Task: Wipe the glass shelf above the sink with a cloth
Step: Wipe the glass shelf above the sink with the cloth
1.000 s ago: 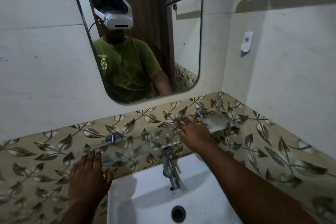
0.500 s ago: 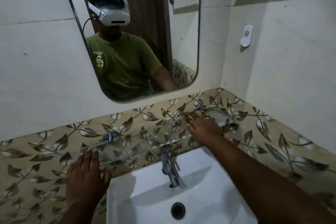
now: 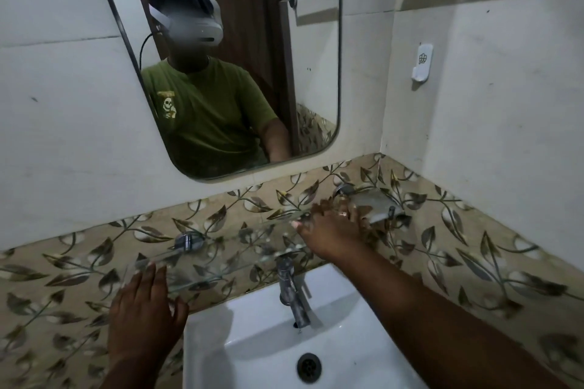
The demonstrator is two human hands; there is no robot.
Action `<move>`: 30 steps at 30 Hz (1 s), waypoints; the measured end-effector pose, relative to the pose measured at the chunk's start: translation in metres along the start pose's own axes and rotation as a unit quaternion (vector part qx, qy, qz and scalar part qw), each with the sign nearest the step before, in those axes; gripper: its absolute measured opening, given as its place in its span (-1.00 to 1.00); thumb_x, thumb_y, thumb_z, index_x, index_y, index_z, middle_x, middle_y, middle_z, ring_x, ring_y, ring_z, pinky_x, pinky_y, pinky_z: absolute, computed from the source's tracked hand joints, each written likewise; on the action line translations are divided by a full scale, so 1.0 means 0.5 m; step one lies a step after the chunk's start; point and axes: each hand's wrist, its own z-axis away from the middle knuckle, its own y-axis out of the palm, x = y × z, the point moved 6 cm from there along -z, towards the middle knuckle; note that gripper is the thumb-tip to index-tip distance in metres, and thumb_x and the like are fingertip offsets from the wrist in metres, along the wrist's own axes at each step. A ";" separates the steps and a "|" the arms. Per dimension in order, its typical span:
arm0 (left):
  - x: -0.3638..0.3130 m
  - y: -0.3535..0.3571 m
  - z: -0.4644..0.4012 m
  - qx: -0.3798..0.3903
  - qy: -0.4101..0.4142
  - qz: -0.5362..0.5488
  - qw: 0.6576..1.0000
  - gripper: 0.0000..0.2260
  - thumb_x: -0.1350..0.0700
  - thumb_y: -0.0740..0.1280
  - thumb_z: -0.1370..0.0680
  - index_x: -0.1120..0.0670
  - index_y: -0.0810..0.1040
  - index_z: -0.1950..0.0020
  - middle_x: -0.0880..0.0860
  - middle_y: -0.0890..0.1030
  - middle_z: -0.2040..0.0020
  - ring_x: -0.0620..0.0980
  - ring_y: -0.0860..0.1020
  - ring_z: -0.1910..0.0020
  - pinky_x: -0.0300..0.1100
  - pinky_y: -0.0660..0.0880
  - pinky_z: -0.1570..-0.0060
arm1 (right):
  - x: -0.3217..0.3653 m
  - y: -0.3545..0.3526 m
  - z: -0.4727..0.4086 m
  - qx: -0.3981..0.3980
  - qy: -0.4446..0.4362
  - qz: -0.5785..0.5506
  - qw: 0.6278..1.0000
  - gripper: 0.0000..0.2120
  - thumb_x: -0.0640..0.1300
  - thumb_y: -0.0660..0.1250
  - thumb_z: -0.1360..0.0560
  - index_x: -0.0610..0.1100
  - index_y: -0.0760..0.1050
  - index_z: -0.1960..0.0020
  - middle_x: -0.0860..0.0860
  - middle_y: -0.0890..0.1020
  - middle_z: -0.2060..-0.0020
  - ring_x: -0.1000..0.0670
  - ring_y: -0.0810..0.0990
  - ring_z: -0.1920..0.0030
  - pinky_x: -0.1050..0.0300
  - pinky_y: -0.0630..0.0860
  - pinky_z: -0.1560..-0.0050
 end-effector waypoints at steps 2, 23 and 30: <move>0.001 0.000 -0.001 -0.001 0.000 -0.005 1.000 -0.28 -0.15 0.13 -0.35 0.29 0.53 -0.34 0.33 0.52 -0.37 0.37 0.52 -0.31 0.27 0.35 -0.30 | -0.015 0.022 0.003 -0.021 0.012 0.018 1.000 -0.10 0.54 -0.22 -0.51 0.04 -0.04 -0.68 0.02 0.00 -0.67 -0.32 -0.26 -0.60 -0.38 -0.39 -0.49; 0.000 0.010 -0.003 0.002 -0.008 -0.013 1.000 -0.25 -0.18 0.14 -0.34 0.31 0.51 -0.34 0.35 0.54 -0.33 0.39 0.49 -0.31 0.29 0.34 -0.29 | -0.115 -0.014 -0.043 0.027 0.062 0.060 0.996 0.26 0.71 -0.47 -0.20 -0.07 -0.26 -0.66 -0.07 -0.18 -0.66 -0.33 -0.14 -0.62 -0.42 -0.21 -0.51; 0.002 0.006 -0.003 0.001 -0.006 -0.013 1.000 -0.26 -0.17 0.14 -0.34 0.32 0.52 -0.32 0.36 0.55 -0.32 0.40 0.50 -0.29 0.30 0.36 -0.27 | -0.153 -0.027 -0.014 0.040 0.001 0.194 0.980 0.20 0.67 -0.45 -0.27 -0.11 -0.20 -0.66 -0.08 -0.14 -0.65 -0.09 -0.16 -0.64 -0.37 -0.32 -0.50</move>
